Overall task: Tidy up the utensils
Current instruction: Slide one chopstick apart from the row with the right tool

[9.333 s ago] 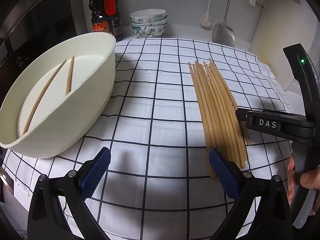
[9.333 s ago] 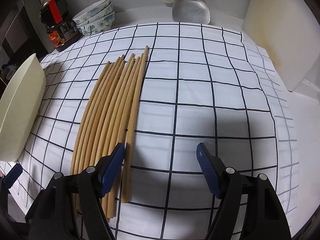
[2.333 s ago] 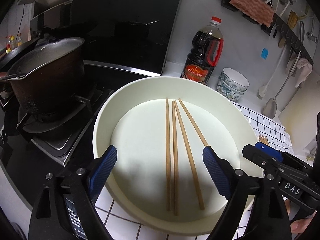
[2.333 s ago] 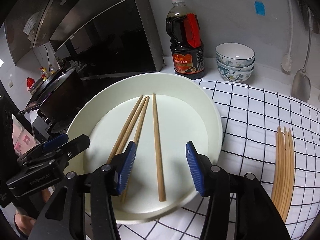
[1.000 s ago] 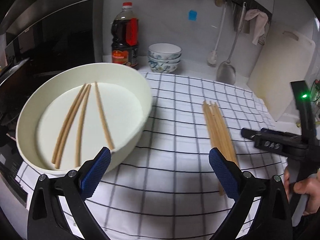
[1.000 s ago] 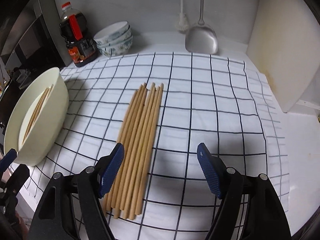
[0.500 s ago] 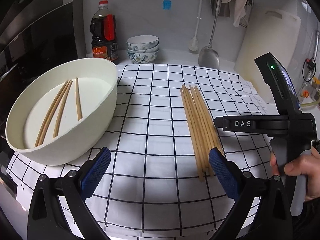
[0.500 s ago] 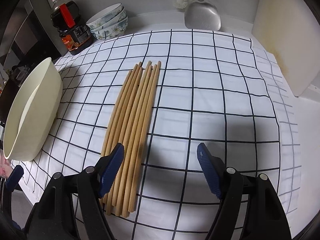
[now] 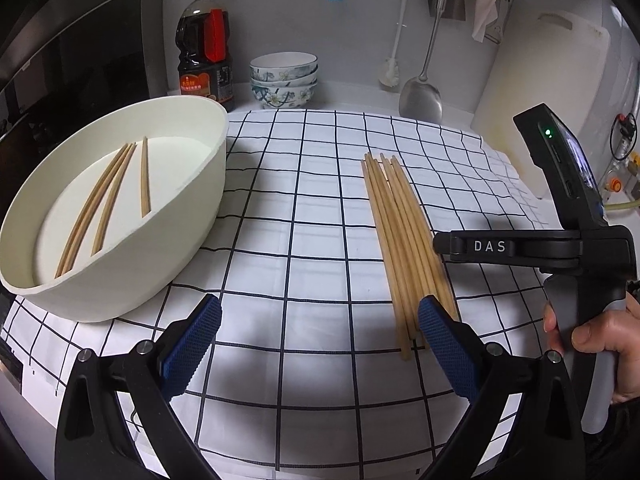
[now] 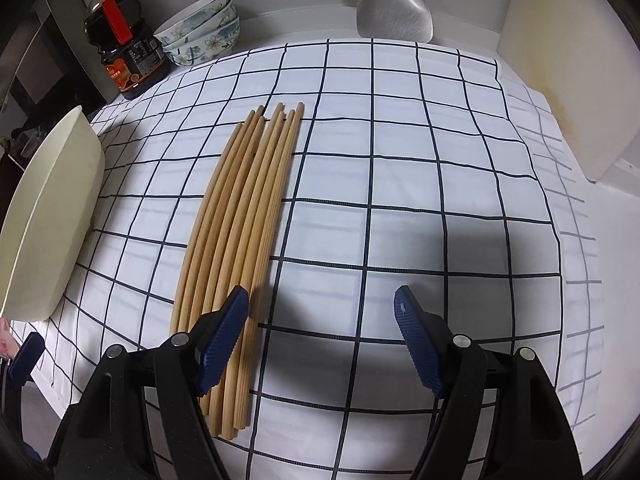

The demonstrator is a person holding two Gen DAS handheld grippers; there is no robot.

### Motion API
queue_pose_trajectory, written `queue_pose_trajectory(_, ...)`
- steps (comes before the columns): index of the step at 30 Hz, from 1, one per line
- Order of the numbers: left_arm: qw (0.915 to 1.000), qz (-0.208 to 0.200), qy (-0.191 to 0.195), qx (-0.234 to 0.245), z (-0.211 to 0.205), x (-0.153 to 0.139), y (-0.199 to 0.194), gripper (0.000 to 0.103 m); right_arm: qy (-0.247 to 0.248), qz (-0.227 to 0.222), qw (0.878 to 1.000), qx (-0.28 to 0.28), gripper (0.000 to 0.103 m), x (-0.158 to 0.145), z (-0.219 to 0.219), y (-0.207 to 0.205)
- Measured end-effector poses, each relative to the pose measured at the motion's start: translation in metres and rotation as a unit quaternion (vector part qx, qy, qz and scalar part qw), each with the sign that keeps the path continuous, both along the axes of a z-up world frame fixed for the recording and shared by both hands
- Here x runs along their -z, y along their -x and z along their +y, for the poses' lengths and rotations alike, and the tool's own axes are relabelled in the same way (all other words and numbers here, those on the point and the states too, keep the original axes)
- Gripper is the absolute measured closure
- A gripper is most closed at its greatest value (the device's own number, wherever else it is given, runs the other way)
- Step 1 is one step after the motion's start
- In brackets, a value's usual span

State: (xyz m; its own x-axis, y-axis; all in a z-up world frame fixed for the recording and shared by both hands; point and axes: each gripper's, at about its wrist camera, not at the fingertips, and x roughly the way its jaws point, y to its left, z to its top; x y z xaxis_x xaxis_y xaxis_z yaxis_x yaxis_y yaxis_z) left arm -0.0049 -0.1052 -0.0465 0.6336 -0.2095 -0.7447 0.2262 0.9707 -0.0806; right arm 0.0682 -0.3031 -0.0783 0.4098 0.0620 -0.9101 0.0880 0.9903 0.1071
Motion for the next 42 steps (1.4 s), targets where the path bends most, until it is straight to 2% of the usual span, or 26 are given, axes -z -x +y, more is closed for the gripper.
queue_pose_trajectory(10,0.9999,0.013,-0.005,-0.004,-0.002,0.007,-0.006,0.006,0.021,0.012,1.000,-0.007,0.029,0.004,0.004,0.000)
queue_pose_trajectory(13,0.9998,0.015,-0.008,-0.005,-0.003,0.009,-0.008,0.006,0.044,0.013,0.999,-0.016,0.029,0.006,0.010,0.000)
queue_pose_trajectory(19,0.9997,0.019,-0.016,-0.006,-0.009,0.013,-0.016,0.006,0.036,0.008,0.999,0.003,0.029,0.006,-0.004,0.002)
queue_pose_trajectory(28,0.9977,0.025,-0.063,-0.005,-0.022,0.021,-0.034,0.006,0.008,0.003,1.000,0.026,0.029,0.003,-0.035,0.008)
queue_pose_trajectory(36,0.9960,0.087,-0.019,-0.003,-0.018,0.030,-0.061,0.006,-0.002,0.002,1.000,0.031,0.029,0.003,-0.042,0.010)
queue_pose_trajectory(42,0.9944,0.104,-0.009,-0.012,-0.017,0.033,-0.073,0.006,-0.001,0.002,1.000,0.028,0.028,0.003,-0.038,0.008)
